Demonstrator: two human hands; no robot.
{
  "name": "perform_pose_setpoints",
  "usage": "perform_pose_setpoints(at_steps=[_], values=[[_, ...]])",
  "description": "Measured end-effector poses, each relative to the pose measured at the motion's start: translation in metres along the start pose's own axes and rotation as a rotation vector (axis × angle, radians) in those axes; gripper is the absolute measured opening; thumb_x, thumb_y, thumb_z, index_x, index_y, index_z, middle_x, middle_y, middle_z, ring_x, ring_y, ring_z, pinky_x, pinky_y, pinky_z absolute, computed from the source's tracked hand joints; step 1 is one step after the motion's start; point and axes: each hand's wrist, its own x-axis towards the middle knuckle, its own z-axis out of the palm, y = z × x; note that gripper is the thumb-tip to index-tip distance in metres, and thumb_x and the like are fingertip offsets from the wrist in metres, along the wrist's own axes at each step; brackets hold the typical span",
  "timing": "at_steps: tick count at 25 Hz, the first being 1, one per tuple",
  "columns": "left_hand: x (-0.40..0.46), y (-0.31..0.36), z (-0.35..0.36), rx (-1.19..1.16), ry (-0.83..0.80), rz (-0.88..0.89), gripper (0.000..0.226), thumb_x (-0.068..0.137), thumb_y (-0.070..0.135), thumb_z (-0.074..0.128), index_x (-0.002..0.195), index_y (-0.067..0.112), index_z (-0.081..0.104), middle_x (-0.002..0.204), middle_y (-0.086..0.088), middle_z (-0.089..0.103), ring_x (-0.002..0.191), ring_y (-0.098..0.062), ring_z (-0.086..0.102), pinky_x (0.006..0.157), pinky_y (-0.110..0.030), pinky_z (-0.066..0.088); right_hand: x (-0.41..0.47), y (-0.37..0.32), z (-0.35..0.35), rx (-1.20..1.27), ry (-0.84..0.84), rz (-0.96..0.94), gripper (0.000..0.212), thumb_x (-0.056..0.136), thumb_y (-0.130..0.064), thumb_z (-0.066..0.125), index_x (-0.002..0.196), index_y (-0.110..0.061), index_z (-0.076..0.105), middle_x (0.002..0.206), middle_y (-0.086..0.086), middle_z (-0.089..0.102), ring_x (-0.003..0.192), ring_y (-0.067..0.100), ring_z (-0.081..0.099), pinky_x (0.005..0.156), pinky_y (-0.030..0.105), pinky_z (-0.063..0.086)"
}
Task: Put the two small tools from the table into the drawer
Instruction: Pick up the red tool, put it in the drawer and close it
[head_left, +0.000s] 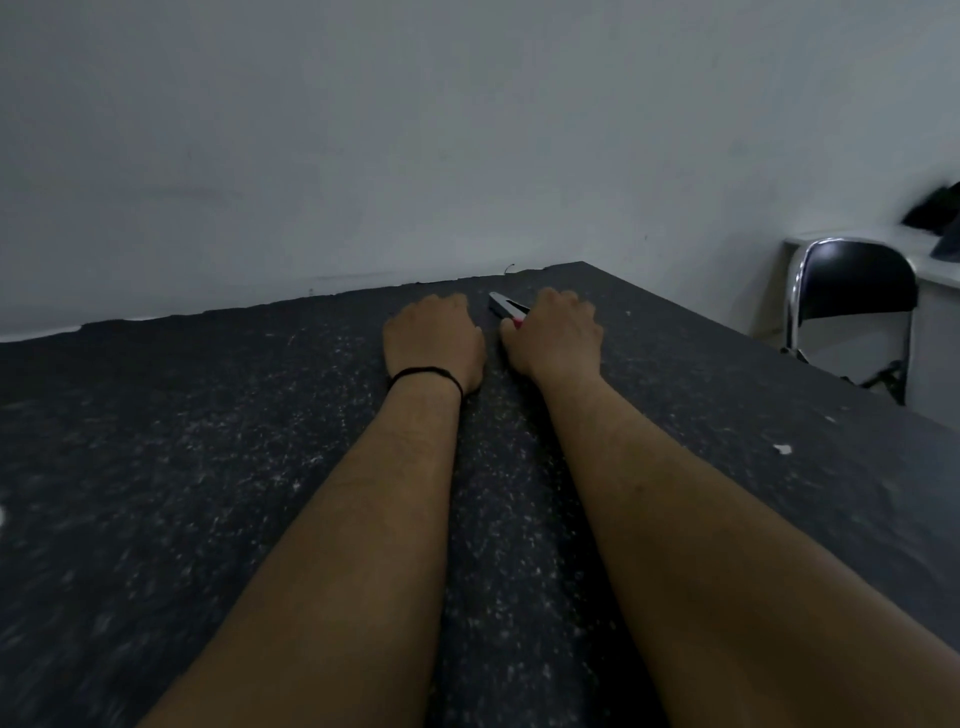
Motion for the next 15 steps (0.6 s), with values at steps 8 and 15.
perform_pose_setpoints(at_steps=[8,15], values=[[-0.055,0.012,-0.029,0.061,0.018,0.011,0.024,0.101,0.011,0.041,0.104,0.010,0.065,0.109,-0.013,0.065,0.097,-0.031,0.064,0.069,-0.035,0.040,-0.041,0.010,-0.031,0.261,0.028,0.076,0.030,0.085,-0.035,0.063,0.099,-0.009,0.065,0.098,0.009,0.065,0.094,0.027,0.060,0.079,0.041,0.053],[-0.160,0.037,-0.075,-0.062,-0.026,0.148,0.035,0.098,0.036,0.055,0.129,0.021,0.056,0.122,-0.008,0.064,0.106,-0.028,0.063,0.085,-0.040,0.051,-0.136,0.055,-0.109,0.802,0.178,0.246,0.015,0.078,-0.028,0.080,0.075,-0.023,0.066,0.071,-0.006,0.068,0.057,0.002,0.059,0.047,0.015,0.039]])
